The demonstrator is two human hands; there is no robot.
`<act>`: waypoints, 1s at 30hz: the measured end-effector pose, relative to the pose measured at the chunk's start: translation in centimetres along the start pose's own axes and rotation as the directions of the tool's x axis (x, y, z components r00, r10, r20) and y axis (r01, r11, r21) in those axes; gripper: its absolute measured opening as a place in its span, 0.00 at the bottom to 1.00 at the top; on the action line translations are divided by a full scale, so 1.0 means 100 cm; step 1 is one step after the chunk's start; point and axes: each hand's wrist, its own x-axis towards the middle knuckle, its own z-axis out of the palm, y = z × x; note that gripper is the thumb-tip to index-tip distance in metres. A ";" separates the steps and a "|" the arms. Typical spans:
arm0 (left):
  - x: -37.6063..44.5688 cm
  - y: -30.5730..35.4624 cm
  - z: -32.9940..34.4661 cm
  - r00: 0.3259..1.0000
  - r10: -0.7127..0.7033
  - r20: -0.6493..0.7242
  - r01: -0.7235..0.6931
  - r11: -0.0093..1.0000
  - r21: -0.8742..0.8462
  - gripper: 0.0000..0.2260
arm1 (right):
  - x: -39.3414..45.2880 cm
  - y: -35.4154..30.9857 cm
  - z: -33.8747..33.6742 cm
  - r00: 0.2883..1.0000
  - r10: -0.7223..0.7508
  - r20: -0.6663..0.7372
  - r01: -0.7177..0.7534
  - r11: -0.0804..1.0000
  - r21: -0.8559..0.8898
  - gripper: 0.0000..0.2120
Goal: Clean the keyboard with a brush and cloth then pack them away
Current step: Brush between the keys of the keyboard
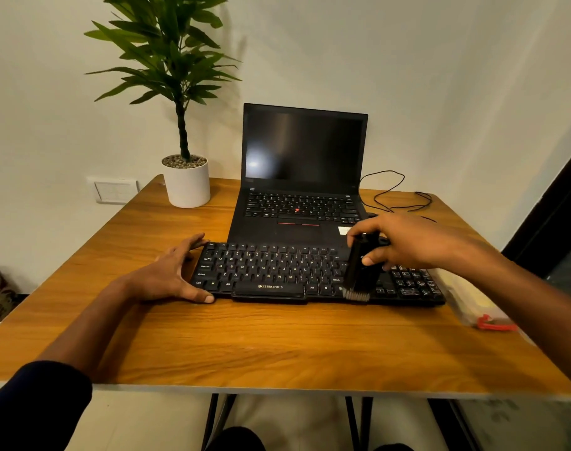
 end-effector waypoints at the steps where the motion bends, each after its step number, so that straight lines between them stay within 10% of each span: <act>1: 0.000 0.000 0.000 1.000 0.004 -0.002 -0.004 1.000 0.002 0.57 | 0.001 0.001 0.000 1.000 0.002 -0.011 -0.002 1.000 0.005 0.13; 15: 0.001 -0.004 0.002 1.000 0.004 -0.016 -0.004 1.000 -0.025 0.58 | 0.066 0.018 0.015 0.916 -0.007 -0.402 0.004 1.000 -0.010 0.14; 23: 0.000 -0.003 0.002 1.000 -0.012 -0.013 0.011 1.000 -0.018 0.57 | 0.057 0.005 0.024 0.961 -0.087 -0.262 0.031 0.977 -0.210 0.16; 30: 0.001 -0.004 0.001 1.000 0.002 -0.012 -0.003 1.000 -0.030 0.58 | 0.021 0.003 -0.002 0.996 -0.044 -0.076 0.045 0.999 0.011 0.14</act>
